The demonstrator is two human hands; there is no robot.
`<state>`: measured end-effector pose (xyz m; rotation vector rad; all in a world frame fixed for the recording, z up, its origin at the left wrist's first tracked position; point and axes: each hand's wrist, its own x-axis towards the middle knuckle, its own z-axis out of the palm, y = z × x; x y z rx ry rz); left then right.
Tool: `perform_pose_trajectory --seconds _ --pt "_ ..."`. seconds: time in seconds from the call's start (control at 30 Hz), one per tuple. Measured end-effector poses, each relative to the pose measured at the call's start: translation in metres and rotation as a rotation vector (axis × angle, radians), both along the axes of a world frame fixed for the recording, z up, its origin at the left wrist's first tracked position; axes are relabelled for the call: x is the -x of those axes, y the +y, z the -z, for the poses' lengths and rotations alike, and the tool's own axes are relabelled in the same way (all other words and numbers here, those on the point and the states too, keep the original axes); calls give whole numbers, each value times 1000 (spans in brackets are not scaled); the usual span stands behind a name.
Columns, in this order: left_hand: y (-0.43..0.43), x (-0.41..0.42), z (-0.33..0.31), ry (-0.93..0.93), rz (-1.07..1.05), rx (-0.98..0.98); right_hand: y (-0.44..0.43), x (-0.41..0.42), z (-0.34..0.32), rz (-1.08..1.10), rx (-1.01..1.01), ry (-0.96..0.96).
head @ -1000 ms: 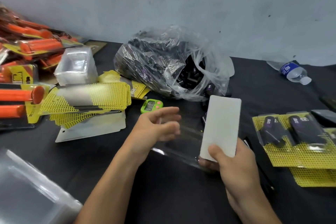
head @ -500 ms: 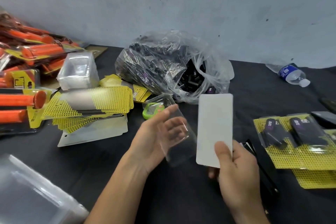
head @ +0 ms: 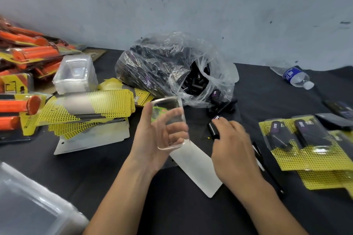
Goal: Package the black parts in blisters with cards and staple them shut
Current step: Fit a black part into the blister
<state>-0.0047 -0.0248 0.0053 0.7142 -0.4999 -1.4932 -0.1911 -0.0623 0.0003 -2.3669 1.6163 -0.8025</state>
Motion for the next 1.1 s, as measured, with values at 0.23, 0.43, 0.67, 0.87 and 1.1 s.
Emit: perform_pose_trajectory --seconds 0.23,0.43,0.67,0.87,1.1 --pt "-2 9 1 -234 8 -28 -27 -26 -8 -17 -130 182" --pt "-2 11 3 -343 21 -48 4 10 0 30 -156 -675" --pt "2 16 1 -242 248 -34 29 23 -20 -196 -368 -1203" --pt "6 23 4 -363 390 -41 40 16 -15 -286 -169 -911" --pt "6 29 6 -399 468 -40 34 17 -8 -199 17 -740"
